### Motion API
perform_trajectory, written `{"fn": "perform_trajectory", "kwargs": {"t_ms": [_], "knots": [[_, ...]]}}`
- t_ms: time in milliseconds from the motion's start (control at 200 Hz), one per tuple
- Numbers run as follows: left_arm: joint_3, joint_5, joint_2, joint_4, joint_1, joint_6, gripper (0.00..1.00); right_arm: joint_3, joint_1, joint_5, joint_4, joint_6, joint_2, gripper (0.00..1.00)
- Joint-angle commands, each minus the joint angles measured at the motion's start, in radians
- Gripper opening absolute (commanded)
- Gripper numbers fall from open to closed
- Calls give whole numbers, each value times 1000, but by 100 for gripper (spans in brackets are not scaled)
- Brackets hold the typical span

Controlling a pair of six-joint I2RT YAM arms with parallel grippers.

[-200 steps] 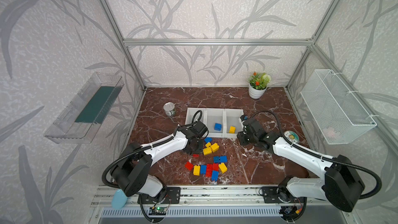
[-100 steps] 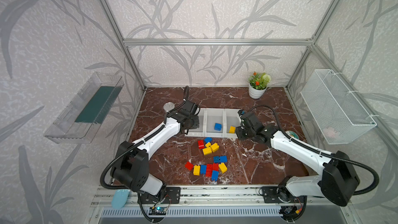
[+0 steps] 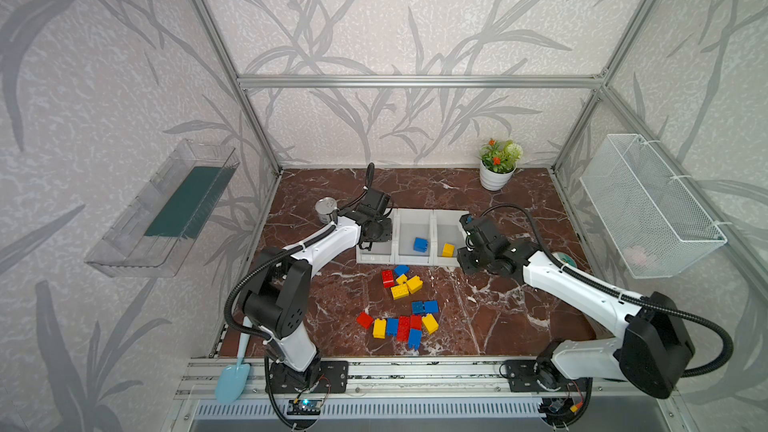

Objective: Sort the legos into containers by color
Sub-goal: 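Carry the red brick into the bin compartment nearest the left gripper and release it, then reach the right gripper down to the pile while the left gripper hovers over the bin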

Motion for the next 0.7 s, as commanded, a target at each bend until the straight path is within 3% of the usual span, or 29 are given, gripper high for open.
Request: {"fn": "perform_trajectory", "kwargs": {"t_ms": [0,250,695], "knots": [[30,25,-3,13,7,16,38,28,-1,18,-24,2,-28,43],[15,15,-20,18,14,12,50,29,-1,35,-28,-1,-38,43],[-30,26,-86,63,25,-26,53,28,7,-3,-10,-1,-29,43]]}}
